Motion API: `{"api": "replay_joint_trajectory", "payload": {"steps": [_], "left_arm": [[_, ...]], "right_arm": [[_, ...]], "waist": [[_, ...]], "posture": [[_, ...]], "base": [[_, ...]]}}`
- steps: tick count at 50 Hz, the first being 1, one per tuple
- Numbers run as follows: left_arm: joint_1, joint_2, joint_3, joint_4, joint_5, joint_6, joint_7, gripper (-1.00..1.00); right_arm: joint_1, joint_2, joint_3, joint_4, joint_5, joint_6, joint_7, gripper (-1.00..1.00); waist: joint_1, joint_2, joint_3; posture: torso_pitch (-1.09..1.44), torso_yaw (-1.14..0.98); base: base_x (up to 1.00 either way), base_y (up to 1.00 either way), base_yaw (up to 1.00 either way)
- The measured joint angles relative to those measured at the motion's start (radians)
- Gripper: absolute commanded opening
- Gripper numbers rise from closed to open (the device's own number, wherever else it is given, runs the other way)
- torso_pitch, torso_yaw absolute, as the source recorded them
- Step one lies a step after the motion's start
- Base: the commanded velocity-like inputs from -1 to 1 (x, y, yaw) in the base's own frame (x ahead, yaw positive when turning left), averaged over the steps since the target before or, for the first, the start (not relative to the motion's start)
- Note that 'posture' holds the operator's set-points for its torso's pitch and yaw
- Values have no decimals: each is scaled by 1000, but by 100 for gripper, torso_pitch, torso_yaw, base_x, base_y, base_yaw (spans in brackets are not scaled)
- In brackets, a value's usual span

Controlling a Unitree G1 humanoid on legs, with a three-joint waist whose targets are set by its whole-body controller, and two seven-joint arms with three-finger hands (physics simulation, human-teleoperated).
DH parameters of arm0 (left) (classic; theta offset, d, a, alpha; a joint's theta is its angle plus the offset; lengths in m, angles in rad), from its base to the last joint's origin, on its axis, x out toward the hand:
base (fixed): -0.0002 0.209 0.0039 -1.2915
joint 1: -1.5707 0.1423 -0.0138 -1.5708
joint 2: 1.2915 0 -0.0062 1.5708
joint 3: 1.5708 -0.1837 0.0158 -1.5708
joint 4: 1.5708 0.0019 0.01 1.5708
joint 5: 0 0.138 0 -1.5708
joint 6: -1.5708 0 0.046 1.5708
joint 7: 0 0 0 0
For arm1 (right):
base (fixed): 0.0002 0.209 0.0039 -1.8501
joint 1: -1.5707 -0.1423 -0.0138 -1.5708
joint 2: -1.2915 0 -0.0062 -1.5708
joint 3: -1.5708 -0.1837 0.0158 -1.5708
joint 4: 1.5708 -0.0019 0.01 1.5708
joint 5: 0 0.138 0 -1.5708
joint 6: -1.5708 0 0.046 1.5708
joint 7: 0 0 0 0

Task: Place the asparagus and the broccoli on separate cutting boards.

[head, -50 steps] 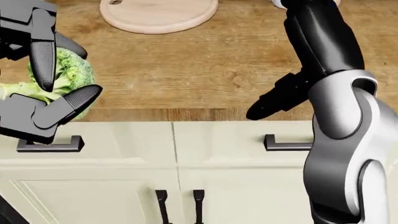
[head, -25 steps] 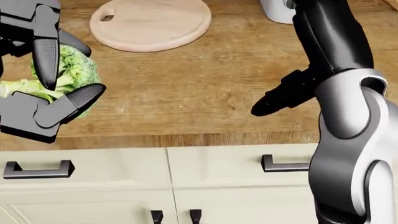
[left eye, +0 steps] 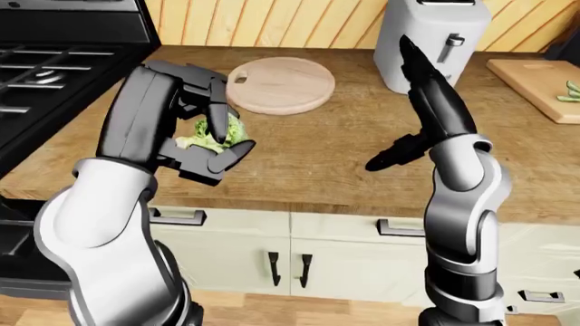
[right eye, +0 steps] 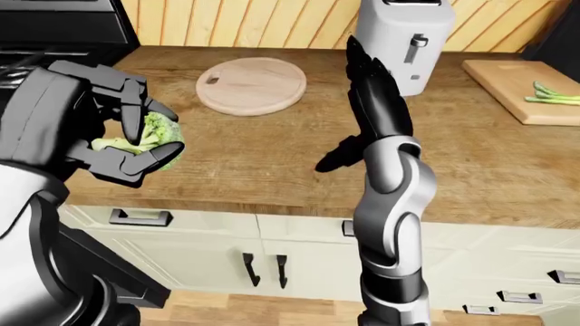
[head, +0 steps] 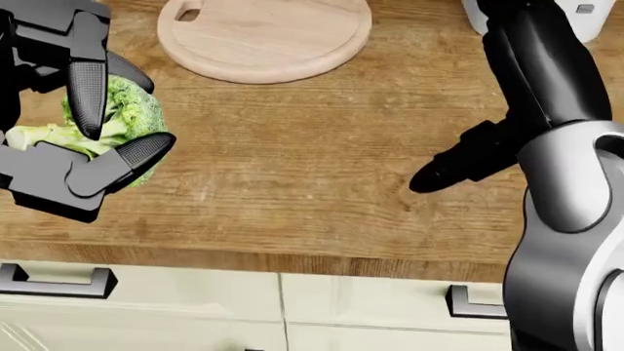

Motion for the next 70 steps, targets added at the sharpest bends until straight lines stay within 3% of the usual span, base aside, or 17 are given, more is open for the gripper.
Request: {"api": "replay_joint_trajectory", "payload": {"steps": [6,9,14,24,27,30,33,39,42,45,48,50,52,56,60,66,70], "left_arm": [[-16,4,1,-21,3,-7,1,-100],[-20,6,11,-38,17,-16,8,-100],[-11,4,6,-6,28,7,1,-100],[-28,-1,-2,-12,41,7,-17,-100],[-17,-1,12,-8,50,11,-16,-100],[-30,-10,1,-1,44,0,-14,-100],[-34,-9,-12,-13,32,-13,-20,-100],[-18,-11,0,3,38,-4,-19,-100],[-10,-13,0,2,35,-2,-18,-100],[-14,-12,0,-22,33,-13,-15,-100],[-24,-7,4,-28,39,-20,-11,-100],[-13,-6,8,-25,45,-16,-10,-100],[-8,-7,7,-18,49,-6,-12,-100],[-31,-6,-1,-26,53,-11,-15,-100],[-34,-10,0,-9,62,-8,-19,-100],[-72,-24,-39,43,67,28,-47,-100],[-119,-33,-40,11,85,-5,-50,-100]], "right_arm": [[-4,-4,-7,-51,-7,9,7,100],[-15,-2,7,-78,-9,-7,2,100],[-6,0,12,-70,-1,-5,21,100],[5,0,-21,-113,19,44,29,100],[9,-1,2,-102,48,59,26,100],[28,-18,-12,-115,51,53,6,100],[38,-29,-24,-110,20,33,-11,100],[47,-4,4,-78,15,14,12,100],[48,-4,0,-82,17,17,21,100],[45,-6,-11,-104,14,14,15,100],[29,-9,-12,-123,13,7,7,100],[44,0,0,-128,14,1,5,100],[54,0,8,-111,22,2,13,100],[44,-8,-8,-110,26,6,9,100],[46,-13,-15,-121,33,0,-3,100],[83,-16,-31,-87,47,29,-7,100],[77,-23,-35,-133,49,18,-28,100]], "waist": [[-19,56,-26],[-26,24,-36],[-25,3,-15],[-14,-5,-14],[-10,12,-11],[-22,27,-15],[-20,13,-17],[-5,-9,11],[-8,8,26],[-11,15,7],[-11,58,-4],[-3,56,13],[-4,65,11],[-11,40,6],[3,-41,11],[-16,7,12],[-19,38,-16]], "posture": [[0,0],[0,0],[0,0],[0,0],[0,0],[0,0],[0,0],[0,0],[0,0],[0,0],[0,0],[0,0],[0,0],[0,0],[0,0],[0,0],[0,0]], "base": [[17,0,0],[0,0,0],[0,0,0],[0,0,-9],[0,0,-100],[0,-8,-33],[0,0,0],[11,0,0],[45,0,0],[46,0,0],[45,0,0],[46,0,0],[40,0,0],[5,0,0],[0,0,0],[19,0,0],[12,0,0]]}}
